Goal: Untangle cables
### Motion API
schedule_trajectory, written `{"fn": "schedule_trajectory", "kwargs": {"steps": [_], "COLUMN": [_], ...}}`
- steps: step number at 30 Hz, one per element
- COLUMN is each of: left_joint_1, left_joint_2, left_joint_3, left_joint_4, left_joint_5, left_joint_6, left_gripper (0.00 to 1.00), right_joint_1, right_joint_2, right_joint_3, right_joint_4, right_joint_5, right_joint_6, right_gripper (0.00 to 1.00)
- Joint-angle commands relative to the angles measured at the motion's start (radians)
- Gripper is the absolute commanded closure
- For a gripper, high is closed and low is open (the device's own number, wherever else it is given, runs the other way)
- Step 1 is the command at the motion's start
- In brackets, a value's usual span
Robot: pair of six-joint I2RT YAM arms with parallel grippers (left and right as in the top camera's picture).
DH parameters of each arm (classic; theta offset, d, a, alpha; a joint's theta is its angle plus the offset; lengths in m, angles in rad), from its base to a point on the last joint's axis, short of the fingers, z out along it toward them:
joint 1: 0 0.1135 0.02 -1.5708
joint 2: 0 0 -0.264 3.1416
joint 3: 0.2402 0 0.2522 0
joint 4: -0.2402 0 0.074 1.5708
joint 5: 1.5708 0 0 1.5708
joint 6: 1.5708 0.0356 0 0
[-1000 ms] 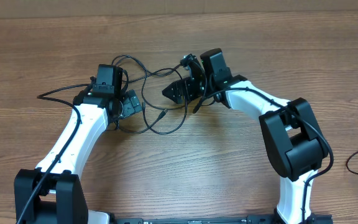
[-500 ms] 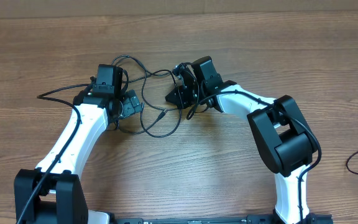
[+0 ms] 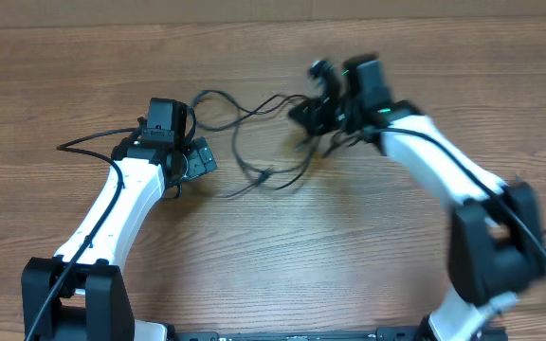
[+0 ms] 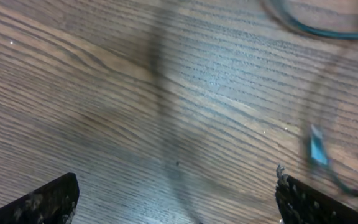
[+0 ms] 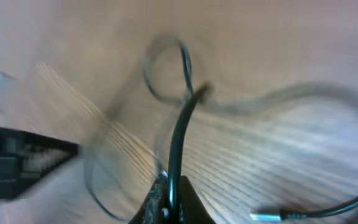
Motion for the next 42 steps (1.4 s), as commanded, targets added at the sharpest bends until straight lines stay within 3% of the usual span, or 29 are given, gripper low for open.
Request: {"fn": "schedule_trajectory", "kwargs": {"steps": [1, 9, 12, 20, 22, 28, 37, 42], "left_joint_1": [-0.001, -0.014, -0.028, -0.09, -0.1, -0.105, -0.105, -0.106], "left_joint_2": [-0.008, -0.008, -0.008, -0.008, -0.008, -0.008, -0.008, -0.008], "left_joint_3": [0.002, 0.002, 0.002, 0.002, 0.002, 0.002, 0.002, 0.002], "left_joint_4": [0.001, 0.018, 0.057, 0.148, 0.156, 0.185, 0.292, 0.308], "left_joint_5": [0.038, 0.091, 0.238, 0.793, 0.84, 0.84, 0.739, 0.697], "left_joint_6": [-0.009, 0.031, 0.155, 0.542, 0.589, 0.575, 0.362, 0.334], "left_gripper": [0.0, 0.0, 0.0, 0.0, 0.0, 0.0, 0.0, 0.0], "right_joint_1": [-0.045, -0.077, -0.077, -0.077, -0.077, -0.077, -0.077, -0.077], "right_joint_2": [-0.208, -0.528, -0.597, -0.645, -0.645, -0.645, -0.645, -0.645], "right_joint_3": [0.018, 0.05, 0.05, 0.05, 0.05, 0.05, 0.05, 0.05], "right_joint_4": [-0.051, -0.202, -0.241, -0.369, -0.4, -0.432, -0.425, -0.384], "right_joint_5": [0.056, 0.082, 0.116, 0.119, 0.119, 0.106, -0.026, -0.16], "right_joint_6": [0.0, -0.037, -0.042, -0.091, -0.095, -0.097, -0.097, -0.095], "right_gripper": [0.96, 0.96, 0.96, 0.96, 0.96, 0.96, 0.96, 0.96]}}
